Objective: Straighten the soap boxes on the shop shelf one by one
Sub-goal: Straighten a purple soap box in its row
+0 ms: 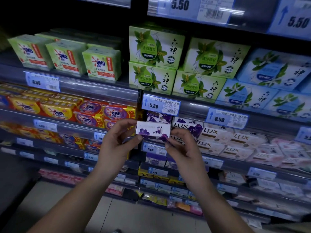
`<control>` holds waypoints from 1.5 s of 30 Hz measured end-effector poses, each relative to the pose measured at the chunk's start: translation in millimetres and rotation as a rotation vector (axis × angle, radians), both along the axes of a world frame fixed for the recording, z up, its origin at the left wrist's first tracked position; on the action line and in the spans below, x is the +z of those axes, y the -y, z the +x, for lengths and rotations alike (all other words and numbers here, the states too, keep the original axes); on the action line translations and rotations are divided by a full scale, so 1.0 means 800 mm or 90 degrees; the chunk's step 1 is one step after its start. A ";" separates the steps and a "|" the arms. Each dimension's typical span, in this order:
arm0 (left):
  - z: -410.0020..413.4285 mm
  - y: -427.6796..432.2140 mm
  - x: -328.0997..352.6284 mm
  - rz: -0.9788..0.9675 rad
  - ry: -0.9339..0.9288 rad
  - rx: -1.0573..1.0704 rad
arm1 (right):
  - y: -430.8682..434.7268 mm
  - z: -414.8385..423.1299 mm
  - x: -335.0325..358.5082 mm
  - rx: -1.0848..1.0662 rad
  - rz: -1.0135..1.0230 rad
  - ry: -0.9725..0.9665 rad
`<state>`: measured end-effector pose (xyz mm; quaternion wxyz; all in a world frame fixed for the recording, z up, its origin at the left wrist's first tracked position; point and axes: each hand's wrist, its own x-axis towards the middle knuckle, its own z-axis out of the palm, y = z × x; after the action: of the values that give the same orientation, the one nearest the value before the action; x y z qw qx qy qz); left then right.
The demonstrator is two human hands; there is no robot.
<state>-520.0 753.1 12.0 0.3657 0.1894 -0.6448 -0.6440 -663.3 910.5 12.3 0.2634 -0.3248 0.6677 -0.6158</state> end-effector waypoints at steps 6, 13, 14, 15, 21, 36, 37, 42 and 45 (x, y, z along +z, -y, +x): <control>-0.028 0.013 -0.005 -0.032 0.054 0.005 | 0.017 0.009 -0.004 0.017 0.030 0.041; -0.046 0.010 -0.018 -0.105 0.142 0.037 | 0.025 0.021 -0.017 0.006 0.067 0.060; -0.046 0.011 -0.021 -0.120 0.149 0.037 | 0.025 0.023 -0.018 -0.002 0.066 0.052; -0.045 0.011 -0.024 -0.135 0.156 0.036 | 0.025 0.024 -0.019 -0.009 0.067 0.041; -0.046 0.013 -0.036 -0.209 0.240 0.083 | 0.030 0.023 -0.013 -0.008 0.084 0.031; -0.105 -0.081 -0.021 -0.257 0.242 0.043 | -0.038 -0.021 -0.018 -0.270 0.046 -0.072; -0.111 -0.086 -0.019 -0.251 0.244 0.046 | -0.039 -0.021 -0.016 -0.263 0.042 -0.070; -0.119 -0.094 -0.021 -0.213 0.246 0.088 | -0.046 -0.031 -0.013 -0.231 0.042 -0.064; -0.113 -0.099 -0.021 -0.206 0.235 0.129 | -0.053 -0.036 -0.010 -0.213 0.040 -0.075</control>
<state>-610.5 832.7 -4.8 0.3298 0.3063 -0.7730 -0.4471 -691.9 952.6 4.6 0.1278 -0.2359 0.7457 -0.6099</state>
